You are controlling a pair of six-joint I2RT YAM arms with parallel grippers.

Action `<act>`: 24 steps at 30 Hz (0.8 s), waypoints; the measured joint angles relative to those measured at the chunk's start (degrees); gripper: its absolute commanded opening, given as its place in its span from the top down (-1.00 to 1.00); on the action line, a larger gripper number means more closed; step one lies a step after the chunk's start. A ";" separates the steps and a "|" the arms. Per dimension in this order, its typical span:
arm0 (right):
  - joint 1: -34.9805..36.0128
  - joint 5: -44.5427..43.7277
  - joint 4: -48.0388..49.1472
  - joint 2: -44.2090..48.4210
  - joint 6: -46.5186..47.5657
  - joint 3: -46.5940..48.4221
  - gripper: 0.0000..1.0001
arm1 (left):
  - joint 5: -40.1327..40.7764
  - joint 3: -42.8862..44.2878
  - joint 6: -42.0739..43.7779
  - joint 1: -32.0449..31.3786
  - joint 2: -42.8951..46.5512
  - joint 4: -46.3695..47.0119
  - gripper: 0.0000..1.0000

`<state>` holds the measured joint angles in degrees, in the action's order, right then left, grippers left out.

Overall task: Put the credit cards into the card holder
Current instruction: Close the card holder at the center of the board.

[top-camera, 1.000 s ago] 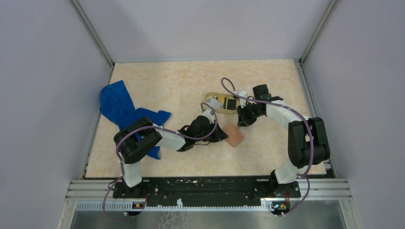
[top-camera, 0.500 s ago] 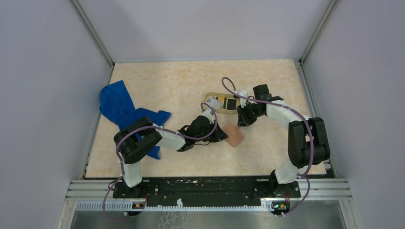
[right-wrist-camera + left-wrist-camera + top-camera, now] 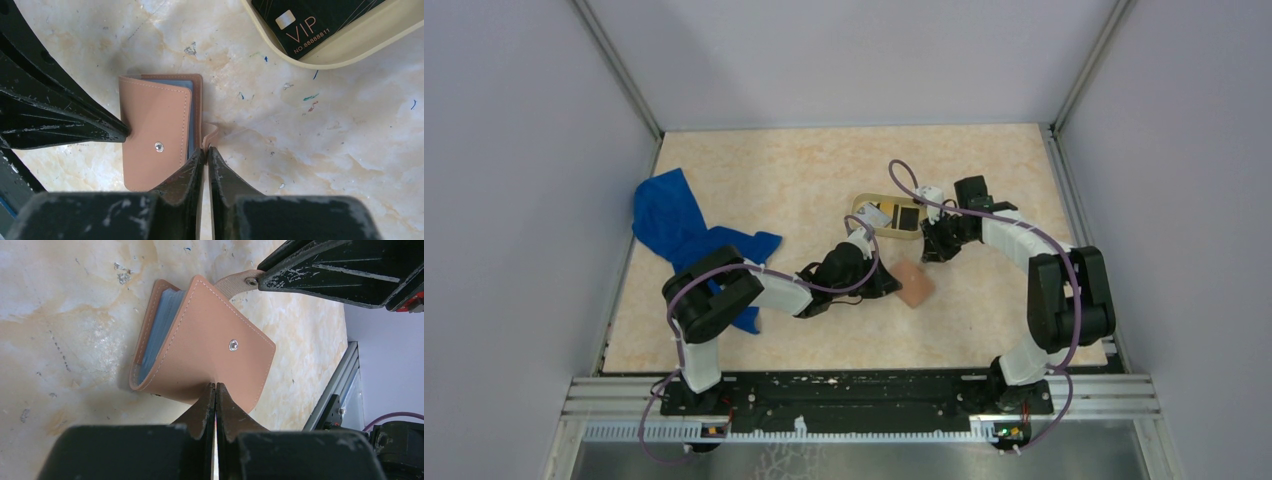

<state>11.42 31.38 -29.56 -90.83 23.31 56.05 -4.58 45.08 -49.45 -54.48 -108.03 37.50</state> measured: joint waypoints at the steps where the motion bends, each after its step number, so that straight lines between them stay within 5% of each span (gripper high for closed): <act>1: 0.00 0.00 0.00 0.00 0.00 0.00 0.95 | 0.00 0.00 0.00 0.00 0.00 0.00 0.94; 24: 1.66 4.72 -4.46 2.99 6.60 -0.28 1.00 | -0.02 0.98 0.00 0.00 -0.76 -0.11 1.00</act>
<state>13.08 36.10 -34.02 -87.83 29.91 55.77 -4.60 46.06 -49.45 -54.48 -108.79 37.39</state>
